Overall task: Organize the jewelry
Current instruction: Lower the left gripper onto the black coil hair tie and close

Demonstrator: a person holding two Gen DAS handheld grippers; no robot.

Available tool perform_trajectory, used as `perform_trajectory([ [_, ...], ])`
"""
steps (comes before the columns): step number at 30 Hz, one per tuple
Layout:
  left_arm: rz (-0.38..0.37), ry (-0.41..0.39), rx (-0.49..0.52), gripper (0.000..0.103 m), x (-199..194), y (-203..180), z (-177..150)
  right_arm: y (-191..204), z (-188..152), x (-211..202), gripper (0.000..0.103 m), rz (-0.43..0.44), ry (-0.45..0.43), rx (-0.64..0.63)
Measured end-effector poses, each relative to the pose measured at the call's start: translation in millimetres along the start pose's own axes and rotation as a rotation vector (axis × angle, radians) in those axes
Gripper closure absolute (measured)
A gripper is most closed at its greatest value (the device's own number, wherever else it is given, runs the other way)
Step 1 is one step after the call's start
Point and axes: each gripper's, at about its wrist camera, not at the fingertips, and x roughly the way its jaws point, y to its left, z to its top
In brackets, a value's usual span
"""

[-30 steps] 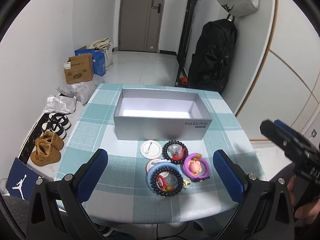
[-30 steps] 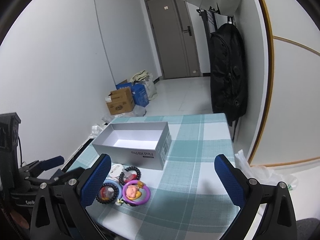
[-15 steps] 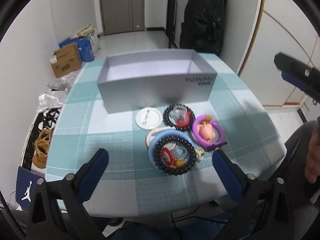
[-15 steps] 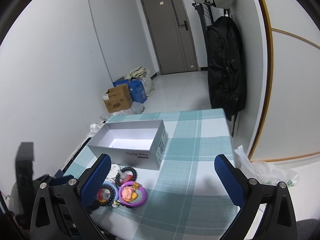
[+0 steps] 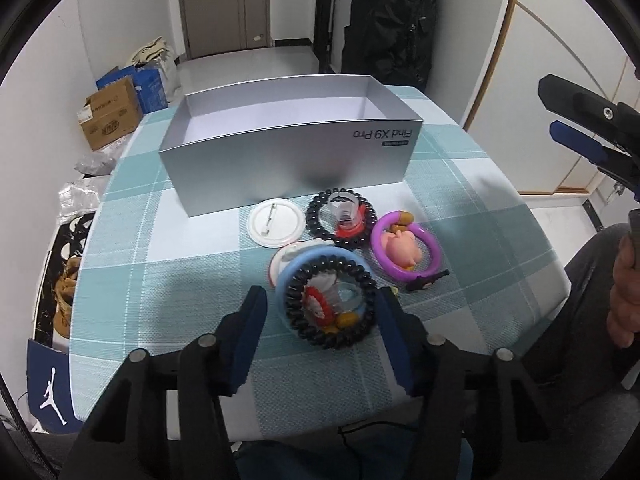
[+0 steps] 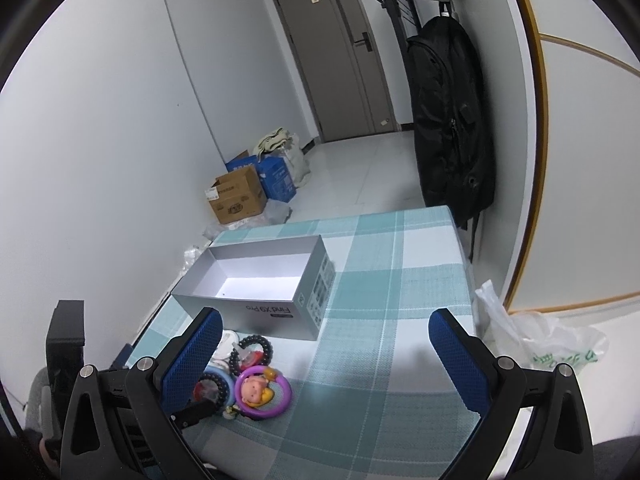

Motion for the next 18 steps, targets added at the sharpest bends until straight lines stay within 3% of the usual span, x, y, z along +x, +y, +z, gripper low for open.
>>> perform_trajectory([
  [4,0.007,0.008,0.009,0.078,1.1,0.3,1.2,0.0,0.0,-0.5,0.0,0.002,0.0,0.001],
  [18,-0.013,-0.003,-0.03,0.096,-2.8,11.0,3.8,-0.5,-1.5,3.5,0.0,-0.006,0.011,0.004],
])
